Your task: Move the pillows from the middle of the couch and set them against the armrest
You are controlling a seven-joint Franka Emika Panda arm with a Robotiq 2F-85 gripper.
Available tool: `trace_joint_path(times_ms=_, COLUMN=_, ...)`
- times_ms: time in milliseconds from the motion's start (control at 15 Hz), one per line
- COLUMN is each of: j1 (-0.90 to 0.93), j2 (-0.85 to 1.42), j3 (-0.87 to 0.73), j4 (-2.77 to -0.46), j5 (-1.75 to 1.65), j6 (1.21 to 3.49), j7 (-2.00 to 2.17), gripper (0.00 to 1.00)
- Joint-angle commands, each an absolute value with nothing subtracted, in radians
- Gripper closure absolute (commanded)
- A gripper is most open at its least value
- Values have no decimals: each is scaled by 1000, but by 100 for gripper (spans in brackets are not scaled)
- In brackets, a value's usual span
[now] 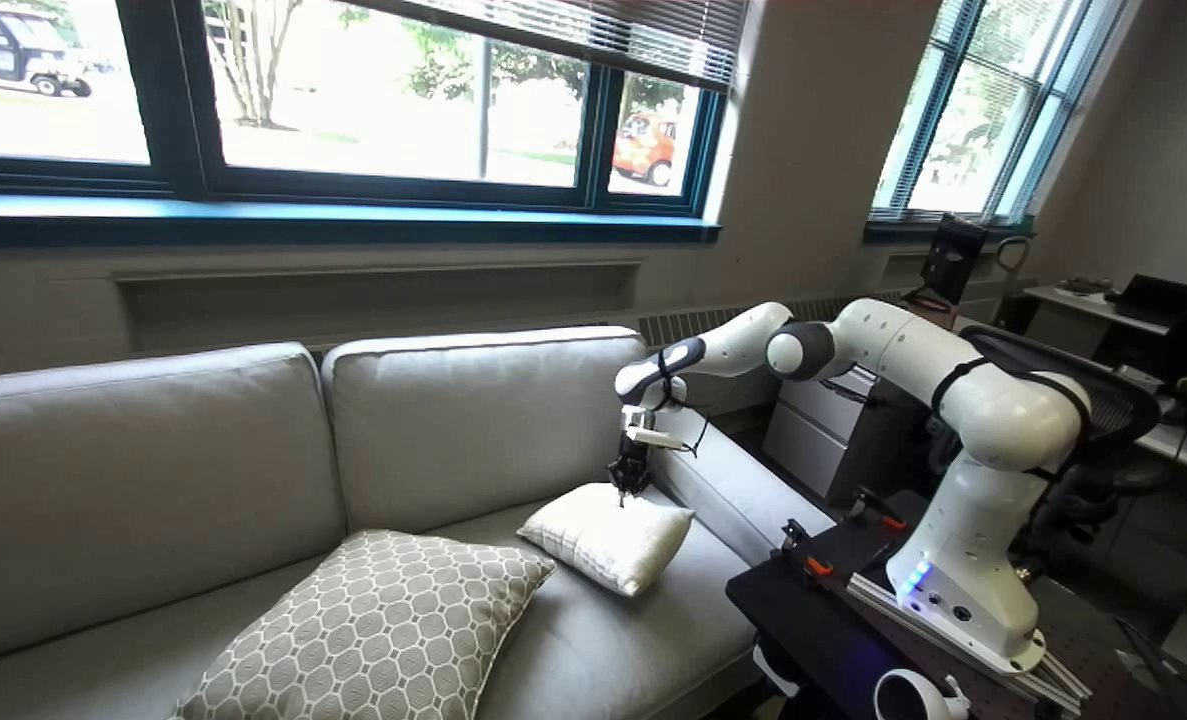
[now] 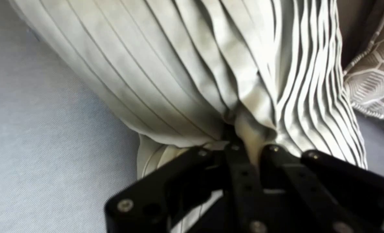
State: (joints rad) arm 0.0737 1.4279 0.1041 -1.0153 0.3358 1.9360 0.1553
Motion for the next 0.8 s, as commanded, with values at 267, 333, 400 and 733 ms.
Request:
trace_joint_path(times_ms=267, j1=82, j2=1227, j3=-45, j4=-1236, j5=341, j6=2106, j7=336, gripper=92)
trace_joint_path(times_ms=333, j1=80, j2=1205, j3=-57, j4=-1280, j5=348, j6=2144, j7=342, gripper=92)
trace_joint_path(times_ms=400, j1=82, j2=1184, j3=-72, j4=-1325, j5=352, j6=2184, j7=353, gripper=92)
trace_joint_path(times_ms=733, j1=111, j2=1059, j3=-142, j4=-1566, j5=387, j6=2400, j7=408, gripper=92)
